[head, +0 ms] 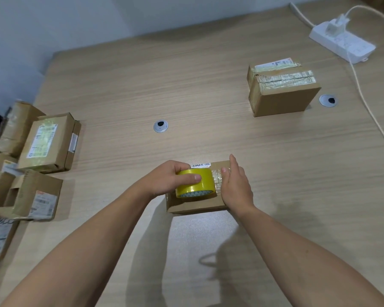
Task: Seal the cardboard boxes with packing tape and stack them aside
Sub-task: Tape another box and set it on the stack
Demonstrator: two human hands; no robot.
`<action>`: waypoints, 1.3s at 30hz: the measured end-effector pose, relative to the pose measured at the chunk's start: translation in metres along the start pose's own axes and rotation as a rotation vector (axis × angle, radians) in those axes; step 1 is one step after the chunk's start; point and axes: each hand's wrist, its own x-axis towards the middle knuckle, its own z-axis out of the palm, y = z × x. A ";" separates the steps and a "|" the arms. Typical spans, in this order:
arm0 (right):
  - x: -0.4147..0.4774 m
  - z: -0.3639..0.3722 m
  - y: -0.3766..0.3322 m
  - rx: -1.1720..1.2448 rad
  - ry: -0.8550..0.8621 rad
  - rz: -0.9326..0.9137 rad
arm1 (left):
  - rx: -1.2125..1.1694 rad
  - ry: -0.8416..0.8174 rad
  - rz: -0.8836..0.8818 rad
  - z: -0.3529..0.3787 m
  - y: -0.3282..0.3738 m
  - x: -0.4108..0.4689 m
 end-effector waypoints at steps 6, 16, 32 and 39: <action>0.000 -0.001 0.000 -0.043 -0.004 0.011 | 0.176 0.035 0.003 -0.001 0.006 0.004; 0.002 0.001 -0.003 -0.062 -0.009 0.039 | 0.538 0.085 -0.096 -0.023 0.003 -0.007; 0.000 0.000 -0.004 -0.039 0.004 0.030 | 0.106 0.102 0.063 -0.033 -0.041 -0.033; -0.001 -0.001 -0.005 -0.074 0.001 0.027 | 0.307 0.087 0.045 -0.040 -0.025 -0.020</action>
